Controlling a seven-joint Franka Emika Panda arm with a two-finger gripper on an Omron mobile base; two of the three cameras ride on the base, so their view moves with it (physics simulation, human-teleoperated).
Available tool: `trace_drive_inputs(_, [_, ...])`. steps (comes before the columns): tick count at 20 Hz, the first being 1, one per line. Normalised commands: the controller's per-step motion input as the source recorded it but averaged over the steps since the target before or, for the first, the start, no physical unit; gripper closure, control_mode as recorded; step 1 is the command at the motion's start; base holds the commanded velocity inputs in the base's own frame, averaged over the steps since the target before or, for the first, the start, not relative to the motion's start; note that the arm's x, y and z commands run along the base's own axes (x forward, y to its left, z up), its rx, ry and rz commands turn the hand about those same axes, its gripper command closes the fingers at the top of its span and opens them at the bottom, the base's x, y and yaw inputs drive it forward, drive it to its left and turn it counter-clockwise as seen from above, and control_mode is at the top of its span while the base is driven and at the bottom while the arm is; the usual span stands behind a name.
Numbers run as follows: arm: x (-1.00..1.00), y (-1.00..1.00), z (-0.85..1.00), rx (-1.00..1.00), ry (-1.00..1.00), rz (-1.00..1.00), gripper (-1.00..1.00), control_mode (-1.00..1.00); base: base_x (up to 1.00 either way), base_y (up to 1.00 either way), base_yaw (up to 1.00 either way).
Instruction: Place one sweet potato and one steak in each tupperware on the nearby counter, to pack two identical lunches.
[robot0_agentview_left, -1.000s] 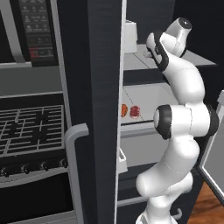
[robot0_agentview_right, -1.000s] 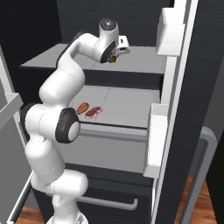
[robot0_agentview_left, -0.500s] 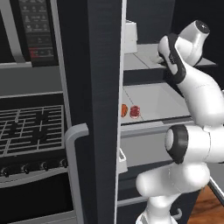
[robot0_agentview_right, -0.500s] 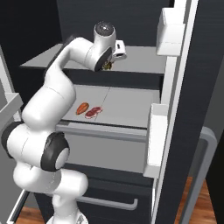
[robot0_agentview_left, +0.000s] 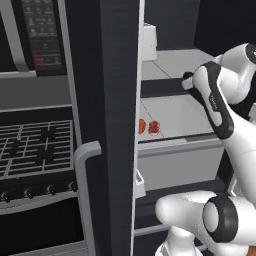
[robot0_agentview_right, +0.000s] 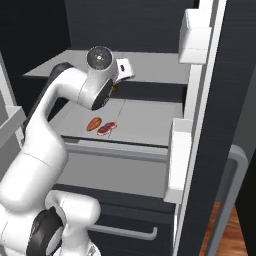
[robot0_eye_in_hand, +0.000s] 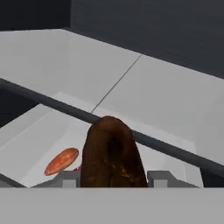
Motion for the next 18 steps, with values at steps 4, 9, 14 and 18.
trace_drive_inputs(4, [-1.00, 0.00, 0.20, -0.04, 0.00, 0.00, 1.00, -1.00, 0.00, 0.00, 0.00])
trace_drive_inputs(9, [-1.00, 0.00, 0.05, -0.04, 0.02, 0.00, 1.00, -1.00, 0.00, 0.00, 0.00])
trace_drive_inputs(14, [-0.40, 0.00, 0.04, -0.01, 0.04, 0.00, 1.00, 1.00, -0.60, 0.00, 0.00])
trace_drive_inputs(18, [0.00, 0.00, 0.00, 0.00, 0.00, 0.00, 1.00, 1.00, -1.00, 0.00, 0.00])
